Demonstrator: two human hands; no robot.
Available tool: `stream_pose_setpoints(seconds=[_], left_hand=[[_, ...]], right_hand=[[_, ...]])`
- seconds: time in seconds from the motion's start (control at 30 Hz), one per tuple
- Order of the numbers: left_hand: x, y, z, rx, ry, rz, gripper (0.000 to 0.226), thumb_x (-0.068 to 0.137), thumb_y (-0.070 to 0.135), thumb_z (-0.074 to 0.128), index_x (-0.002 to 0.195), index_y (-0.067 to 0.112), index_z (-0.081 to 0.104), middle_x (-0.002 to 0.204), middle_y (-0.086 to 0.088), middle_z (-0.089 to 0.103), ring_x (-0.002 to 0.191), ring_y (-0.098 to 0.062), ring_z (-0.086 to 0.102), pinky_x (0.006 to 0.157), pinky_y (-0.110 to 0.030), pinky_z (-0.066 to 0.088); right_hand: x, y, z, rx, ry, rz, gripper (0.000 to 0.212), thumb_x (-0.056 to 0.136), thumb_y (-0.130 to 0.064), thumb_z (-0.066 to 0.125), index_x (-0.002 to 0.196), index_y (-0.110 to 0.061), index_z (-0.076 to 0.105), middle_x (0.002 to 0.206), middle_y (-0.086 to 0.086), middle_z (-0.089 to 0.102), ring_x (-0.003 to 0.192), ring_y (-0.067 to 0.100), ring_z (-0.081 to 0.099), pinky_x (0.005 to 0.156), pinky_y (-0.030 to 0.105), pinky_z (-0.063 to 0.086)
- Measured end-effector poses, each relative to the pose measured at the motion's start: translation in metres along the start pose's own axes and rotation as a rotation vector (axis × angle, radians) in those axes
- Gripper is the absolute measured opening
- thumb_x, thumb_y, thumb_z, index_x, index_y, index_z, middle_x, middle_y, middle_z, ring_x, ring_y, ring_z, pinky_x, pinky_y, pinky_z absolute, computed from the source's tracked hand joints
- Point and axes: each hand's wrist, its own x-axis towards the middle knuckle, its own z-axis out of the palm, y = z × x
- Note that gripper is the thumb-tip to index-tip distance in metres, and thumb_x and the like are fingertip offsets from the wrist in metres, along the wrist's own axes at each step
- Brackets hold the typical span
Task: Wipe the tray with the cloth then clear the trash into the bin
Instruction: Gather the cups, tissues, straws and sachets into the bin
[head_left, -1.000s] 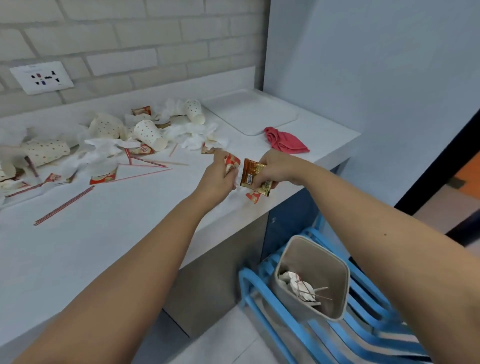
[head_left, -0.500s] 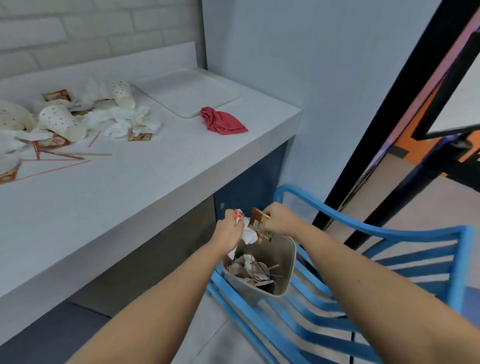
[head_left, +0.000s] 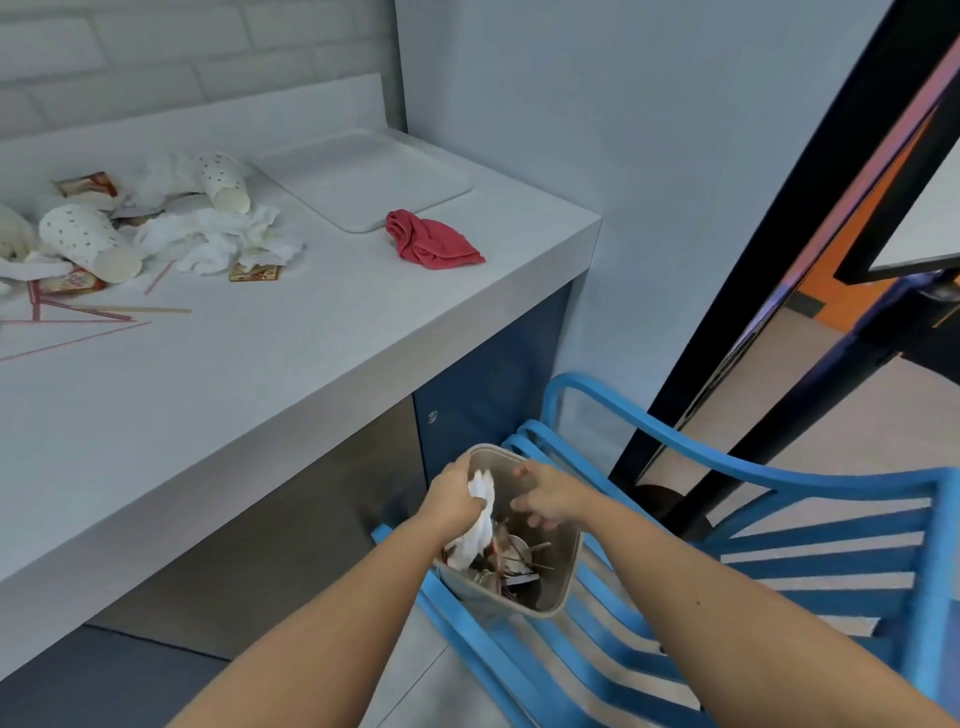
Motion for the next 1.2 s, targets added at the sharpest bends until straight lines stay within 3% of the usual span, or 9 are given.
stream_pose_setpoints(seconds=[0.17,0.27,0.43,0.53,0.6,0.67,0.87,1.03,1.2], left_hand=[[-0.001,0.003,-0.016,0.012,0.114,0.074,0.053,0.090,0.007,0.055,0.140,0.010,0.038,0.138,-0.010,0.045,0.127,-0.023,0.045,0.106,-0.031,0.037],[-0.006,0.008,-0.031,0.001,0.219,0.173,0.040,0.091,0.005,0.053,0.131,0.008,0.048,0.129,-0.010,0.052,0.116,-0.020,0.052,0.099,-0.024,0.040],[-0.025,0.016,-0.068,-0.069,0.431,0.327,0.025,0.093,0.005,0.048,0.115,0.008,0.060,0.113,-0.007,0.061,0.101,-0.015,0.058,0.087,-0.018,0.042],[-0.036,0.013,-0.100,-0.077,0.524,0.359,0.023,0.094,0.008,0.046,0.112,0.009,0.060,0.106,-0.004,0.062,0.090,-0.010,0.054,0.080,-0.017,0.040],[-0.042,0.008,-0.124,-0.060,0.626,0.385,0.020,0.093,0.008,0.048,0.107,0.008,0.062,0.102,-0.004,0.062,0.084,-0.008,0.051,0.071,-0.007,0.036],[-0.049,-0.001,-0.149,-0.042,0.702,0.390,0.019,0.091,0.006,0.050,0.104,0.007,0.063,0.100,-0.003,0.062,0.081,-0.006,0.050,0.068,-0.002,0.037],[-0.067,-0.045,-0.214,0.004,0.793,0.258,0.021,0.092,0.005,0.048,0.107,0.007,0.063,0.109,-0.006,0.062,0.085,-0.008,0.050,0.075,-0.012,0.036],[-0.082,-0.094,-0.270,0.029,0.822,0.138,0.023,0.092,0.003,0.046,0.108,0.004,0.062,0.110,-0.009,0.059,0.081,-0.013,0.050,0.073,-0.015,0.034],[-0.094,-0.162,-0.326,0.112,0.821,-0.053,0.024,0.089,0.001,0.050,0.109,0.002,0.062,0.117,-0.013,0.055,0.101,-0.024,0.056,0.086,-0.024,0.041]], right_hand=[[-0.004,-0.021,-0.011,0.005,-0.003,-0.043,0.027,0.091,-0.005,0.047,0.115,-0.015,0.051,0.100,0.007,0.059,0.070,0.017,0.060,0.049,0.017,0.042],[-0.006,-0.039,-0.015,-0.043,-0.003,-0.103,0.026,0.092,-0.009,0.048,0.117,-0.012,0.054,0.099,0.007,0.060,0.065,0.011,0.058,0.053,0.018,0.045],[-0.015,-0.081,-0.018,-0.115,-0.008,-0.211,0.020,0.093,-0.010,0.048,0.109,-0.007,0.060,0.073,0.000,0.060,0.061,0.009,0.057,0.061,0.021,0.047],[-0.024,-0.120,-0.017,-0.150,0.006,-0.303,0.013,0.093,-0.014,0.052,0.095,-0.008,0.062,0.066,0.000,0.058,0.055,0.009,0.051,0.056,0.020,0.041],[-0.031,-0.148,-0.014,-0.167,0.022,-0.362,0.012,0.093,-0.016,0.053,0.082,-0.013,0.059,0.063,0.000,0.057,0.053,0.011,0.047,0.052,0.022,0.037],[-0.037,-0.177,-0.009,-0.161,0.029,-0.414,0.012,0.092,-0.016,0.052,0.082,-0.012,0.057,0.062,0.000,0.057,0.052,0.011,0.045,0.052,0.020,0.035],[-0.035,-0.256,0.021,-0.217,0.056,-0.538,0.010,0.091,-0.016,0.054,0.088,-0.011,0.062,0.065,0.000,0.059,0.059,0.012,0.051,0.064,0.025,0.043],[-0.028,-0.312,0.054,-0.244,0.063,-0.610,0.018,0.090,-0.011,0.054,0.099,-0.001,0.067,0.071,-0.003,0.058,0.063,0.009,0.053,0.057,0.017,0.041],[-0.012,-0.359,0.087,-0.299,0.081,-0.675,0.024,0.088,-0.005,0.051,0.101,0.009,0.066,0.088,0.005,0.059,0.081,0.016,0.051,0.065,0.020,0.040]])
